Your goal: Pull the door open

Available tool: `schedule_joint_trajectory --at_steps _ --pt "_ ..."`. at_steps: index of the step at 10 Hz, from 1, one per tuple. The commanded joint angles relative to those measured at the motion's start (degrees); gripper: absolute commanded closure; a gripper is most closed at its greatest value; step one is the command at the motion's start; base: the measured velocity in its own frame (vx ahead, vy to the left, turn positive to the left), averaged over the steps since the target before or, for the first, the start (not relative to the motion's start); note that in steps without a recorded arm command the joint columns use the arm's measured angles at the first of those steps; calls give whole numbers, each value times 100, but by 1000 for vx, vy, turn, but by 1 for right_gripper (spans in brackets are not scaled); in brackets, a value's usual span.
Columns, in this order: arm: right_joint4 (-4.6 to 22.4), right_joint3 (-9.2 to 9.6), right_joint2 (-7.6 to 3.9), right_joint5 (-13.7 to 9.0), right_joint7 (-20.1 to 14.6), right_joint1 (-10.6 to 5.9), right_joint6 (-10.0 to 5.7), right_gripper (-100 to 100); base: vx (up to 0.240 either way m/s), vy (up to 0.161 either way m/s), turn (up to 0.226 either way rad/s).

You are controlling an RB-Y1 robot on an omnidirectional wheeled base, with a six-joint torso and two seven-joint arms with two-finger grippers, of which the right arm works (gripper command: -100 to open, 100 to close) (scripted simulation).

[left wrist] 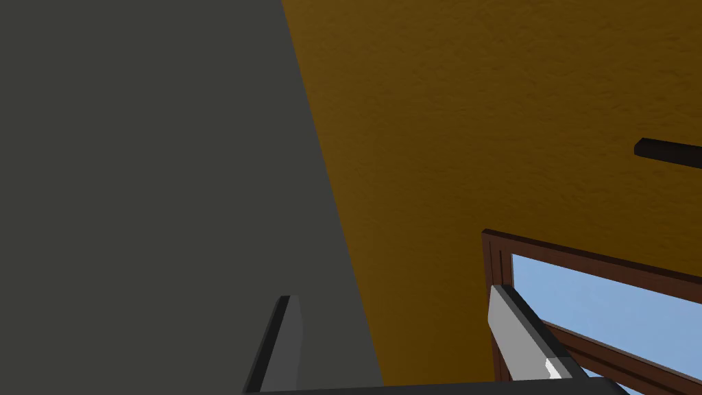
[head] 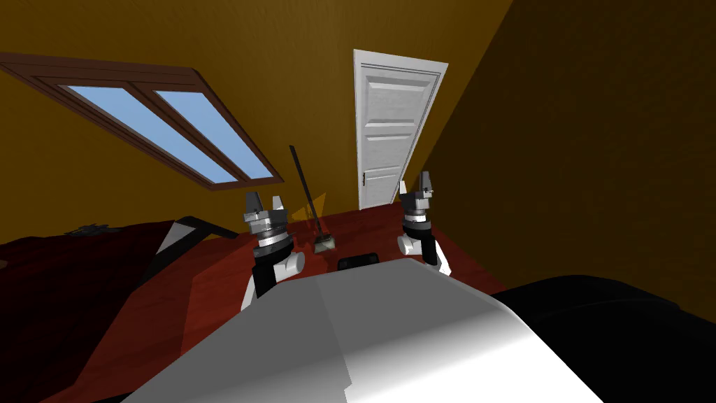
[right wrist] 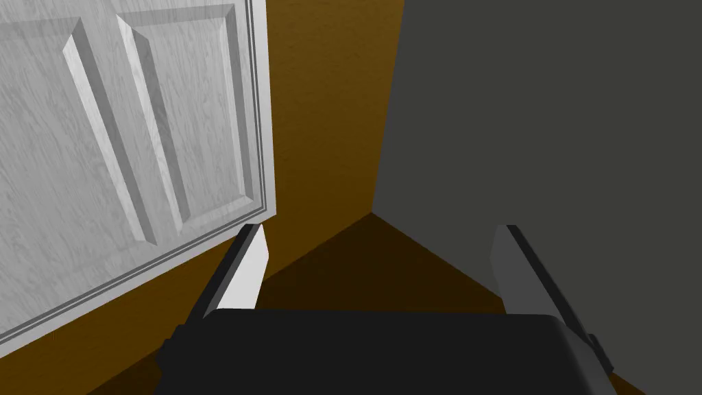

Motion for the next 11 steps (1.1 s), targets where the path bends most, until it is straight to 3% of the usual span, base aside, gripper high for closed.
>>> schedule_joint_trajectory --at_steps 1,8,11 --pt "161 36 -41 -109 -134 -26 -46 -100 102 7 75" --pt "976 219 -225 -661 -814 -158 -280 -100 169 -29 67" --pt "1465 329 -327 -991 -1221 -238 -420 -100 145 -21 86"
